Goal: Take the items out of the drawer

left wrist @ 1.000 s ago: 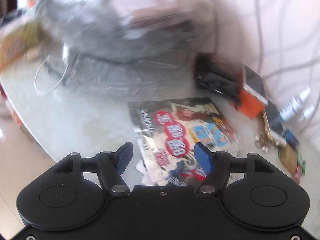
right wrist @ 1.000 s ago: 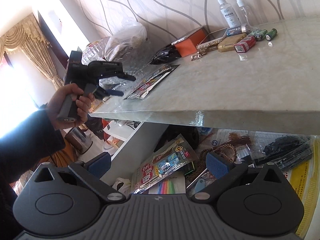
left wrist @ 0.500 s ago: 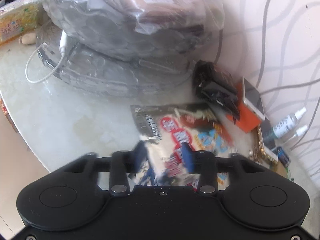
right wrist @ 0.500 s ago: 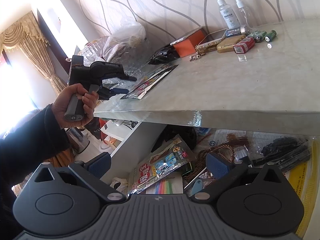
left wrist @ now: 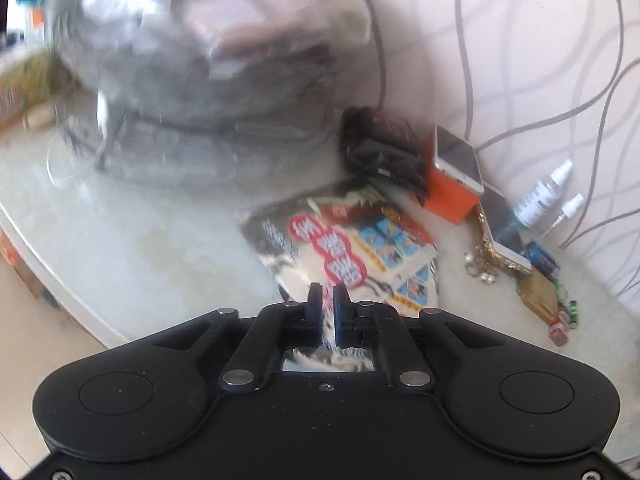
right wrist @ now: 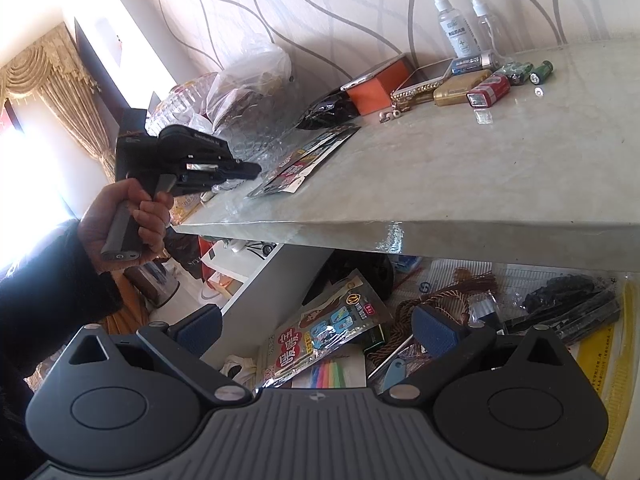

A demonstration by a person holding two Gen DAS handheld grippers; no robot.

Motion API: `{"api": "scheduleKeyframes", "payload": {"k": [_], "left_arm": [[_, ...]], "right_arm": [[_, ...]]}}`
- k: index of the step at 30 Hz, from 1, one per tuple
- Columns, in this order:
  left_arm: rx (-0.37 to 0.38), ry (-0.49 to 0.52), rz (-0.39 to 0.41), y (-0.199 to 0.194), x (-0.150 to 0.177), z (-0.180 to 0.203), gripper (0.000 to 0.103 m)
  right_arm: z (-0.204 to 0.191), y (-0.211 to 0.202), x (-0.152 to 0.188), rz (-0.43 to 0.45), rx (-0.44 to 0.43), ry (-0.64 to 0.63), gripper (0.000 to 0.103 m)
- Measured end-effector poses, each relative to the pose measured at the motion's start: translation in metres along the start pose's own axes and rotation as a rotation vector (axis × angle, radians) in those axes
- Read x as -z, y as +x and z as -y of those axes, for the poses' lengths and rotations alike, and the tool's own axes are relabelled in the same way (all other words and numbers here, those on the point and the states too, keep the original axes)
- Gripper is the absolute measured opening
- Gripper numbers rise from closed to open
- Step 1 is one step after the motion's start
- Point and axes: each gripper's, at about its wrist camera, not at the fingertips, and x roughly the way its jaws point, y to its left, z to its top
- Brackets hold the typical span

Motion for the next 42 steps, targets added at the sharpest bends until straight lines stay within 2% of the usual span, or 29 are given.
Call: {"api": "scheduleKeyframes", "payload": {"k": [4, 6, 11, 12, 17, 19, 23, 25, 26, 27, 30, 34, 42], "left_arm": [[-0.056, -0.008, 0.008, 0.01, -0.009, 0.001, 0.03], [-0.072, 0.025, 0.025, 0.016, -0.011, 0.004, 0.048], [-0.123, 0.184, 0.072, 0.035, -0.017, 0.015, 0.053], [-0.115, 0.211, 0.062, 0.04, -0.018, 0.016, 0.06], [-0.152, 0.295, 0.062, 0.058, -0.023, 0.016, 0.064], [-0.155, 0.336, 0.07, 0.063, -0.025, 0.015, 0.069], [-0.104, 0.328, 0.044, 0.07, -0.031, 0.006, 0.073], [-0.085, 0.276, 0.016, 0.072, -0.034, -0.002, 0.077], [-0.079, 0.242, -0.003, 0.072, -0.036, -0.007, 0.085], [-0.071, 0.212, -0.019, 0.072, -0.037, -0.012, 0.087], [-0.038, 0.212, -0.045, 0.064, -0.033, -0.012, 0.087], [0.086, 0.2, -0.074, 0.053, -0.024, -0.006, 0.087], [0.219, 0.153, -0.094, 0.036, -0.013, 0.007, 0.087]], "right_arm": [[0.0, -0.001, 0.001, 0.002, 0.0, -0.001, 0.103], [0.0, -0.001, 0.001, 0.001, 0.0, 0.001, 0.103], [-0.001, -0.001, 0.001, -0.002, -0.002, -0.004, 0.103], [-0.001, -0.001, 0.001, -0.003, -0.002, -0.005, 0.103], [-0.001, 0.0, 0.002, -0.005, -0.004, -0.009, 0.103], [-0.001, 0.0, 0.002, -0.005, -0.005, -0.009, 0.103], [-0.001, 0.0, 0.002, -0.005, -0.005, -0.009, 0.103], [-0.002, 0.0, 0.002, -0.005, -0.005, -0.009, 0.103], [-0.002, 0.0, 0.002, -0.005, -0.006, -0.009, 0.103], [-0.002, 0.0, 0.002, -0.005, -0.006, -0.01, 0.103], [-0.001, -0.001, 0.002, -0.004, -0.006, -0.009, 0.103], [-0.002, -0.001, 0.002, -0.007, -0.006, -0.012, 0.103], [-0.002, -0.001, 0.002, -0.003, -0.004, -0.015, 0.103]]}}
